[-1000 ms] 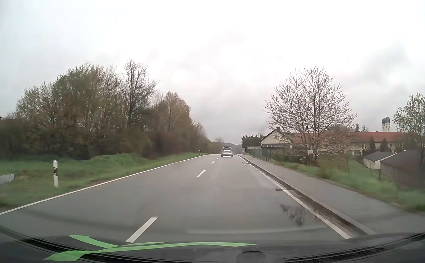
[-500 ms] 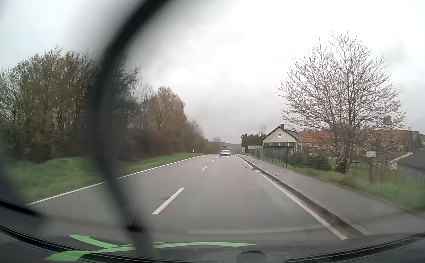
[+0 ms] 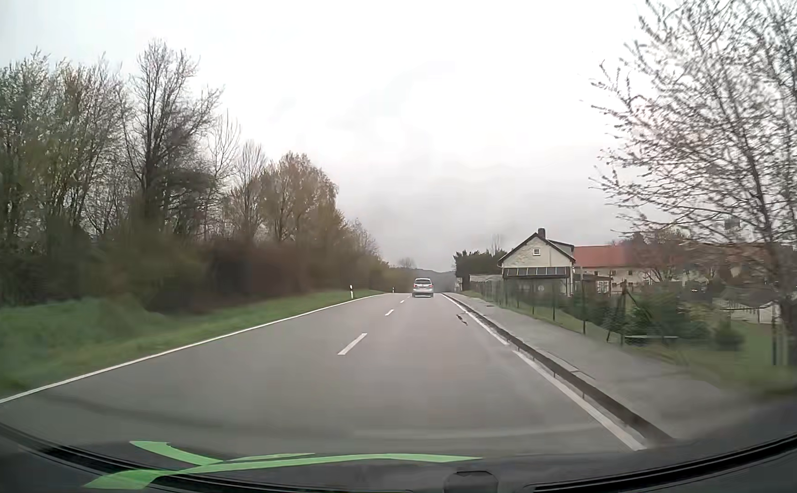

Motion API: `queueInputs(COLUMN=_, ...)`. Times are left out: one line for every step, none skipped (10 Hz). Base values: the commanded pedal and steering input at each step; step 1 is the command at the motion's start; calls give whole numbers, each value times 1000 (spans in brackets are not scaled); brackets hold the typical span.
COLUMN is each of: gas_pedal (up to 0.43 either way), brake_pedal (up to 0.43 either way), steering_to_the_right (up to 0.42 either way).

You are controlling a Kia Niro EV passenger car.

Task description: Follow the waypoints while adhering to traffic rules and regulations

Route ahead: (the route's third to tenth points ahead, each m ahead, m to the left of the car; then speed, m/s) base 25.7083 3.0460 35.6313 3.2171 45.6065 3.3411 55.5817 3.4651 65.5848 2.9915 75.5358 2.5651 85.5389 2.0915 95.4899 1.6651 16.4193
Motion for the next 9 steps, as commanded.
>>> queueInputs(gas_pedal=98, brake_pedal=0, steering_to_the_right=-2)
queueInputs(gas_pedal=87, brake_pedal=0, steering_to_the_right=-2)
queueInputs(gas_pedal=87, brake_pedal=0, steering_to_the_right=-2)
queueInputs(gas_pedal=87, brake_pedal=0, steering_to_the_right=-2)
queueInputs(gas_pedal=28, brake_pedal=0, steering_to_the_right=-2)
queueInputs(gas_pedal=8, brake_pedal=0, steering_to_the_right=-2)
queueInputs(gas_pedal=8, brake_pedal=0, steering_to_the_right=-3)
queueInputs(gas_pedal=8, brake_pedal=0, steering_to_the_right=-3)
queueInputs(gas_pedal=8, brake_pedal=0, steering_to_the_right=-4)
